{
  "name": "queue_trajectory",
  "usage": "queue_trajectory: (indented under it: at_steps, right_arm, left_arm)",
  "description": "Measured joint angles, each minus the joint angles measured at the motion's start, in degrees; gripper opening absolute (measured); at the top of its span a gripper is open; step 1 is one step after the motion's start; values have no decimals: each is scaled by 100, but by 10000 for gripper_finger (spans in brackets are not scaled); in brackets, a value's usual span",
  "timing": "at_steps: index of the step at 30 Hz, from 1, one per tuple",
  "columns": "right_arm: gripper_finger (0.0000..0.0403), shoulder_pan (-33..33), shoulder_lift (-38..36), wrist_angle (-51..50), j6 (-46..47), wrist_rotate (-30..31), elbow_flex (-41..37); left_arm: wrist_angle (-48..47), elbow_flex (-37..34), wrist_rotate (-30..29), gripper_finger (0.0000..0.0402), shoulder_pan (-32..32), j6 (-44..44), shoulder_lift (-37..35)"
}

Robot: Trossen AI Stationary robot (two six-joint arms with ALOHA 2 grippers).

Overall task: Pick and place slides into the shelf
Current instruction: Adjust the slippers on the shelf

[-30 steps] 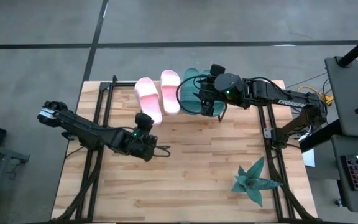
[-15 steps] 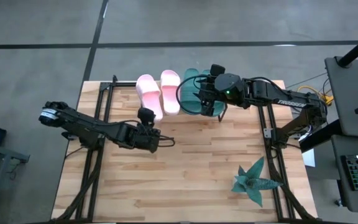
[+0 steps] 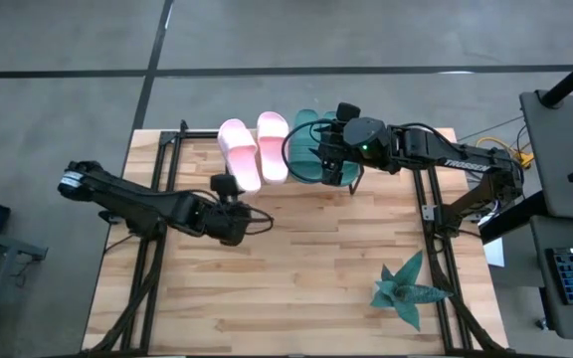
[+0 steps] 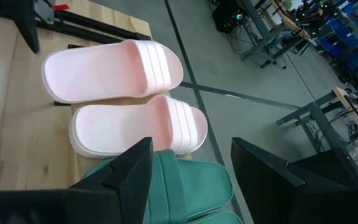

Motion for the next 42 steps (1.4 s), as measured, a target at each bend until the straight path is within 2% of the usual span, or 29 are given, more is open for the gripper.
queue_trajectory:
  at_steps: [4,7,9,11,17,19,25,30,37,42]
  right_arm:
    - [208,0,0,-46,2,0,0]
    - [208,0,-2,-236,6,2,0]
    - [208,0,-2,-367,74,34,-19]
    - [208,54,-10,-514,99,333,-101]
    - [208,352,-11,-758,-60,2352,-707]
    - [208,395,-12,-892,-73,2614,-950]
    - [208,389,-26,-1063,-26,2316,-1688]
    - [208,404,-20,-1051,52,2112,-2085]
    - [208,516,-20,-1034,286,1924,-2288]
    - [208,514,-20,-1029,450,2092,-2425]
  left_arm:
    - [-458,210,196,305,-296,-1408,-179]
    - [-318,69,-86,305,-701,-1748,-370]
    - [-216,-45,-612,304,-1057,-1801,-424]
    - [-216,-82,-1267,304,-1440,-1986,-441]
    - [-93,-313,-3281,304,-2480,-3000,-317]
    - [-113,-484,-3759,303,-2701,-3402,-234]
    - [-116,-1089,-4324,303,-3165,-4363,4]
    - [-129,-1217,-4954,303,-3402,-4317,34]
    - [-96,-1225,-4970,303,-3496,-4296,3]
    - [-94,-1243,-4970,303,-3496,-4295,3]
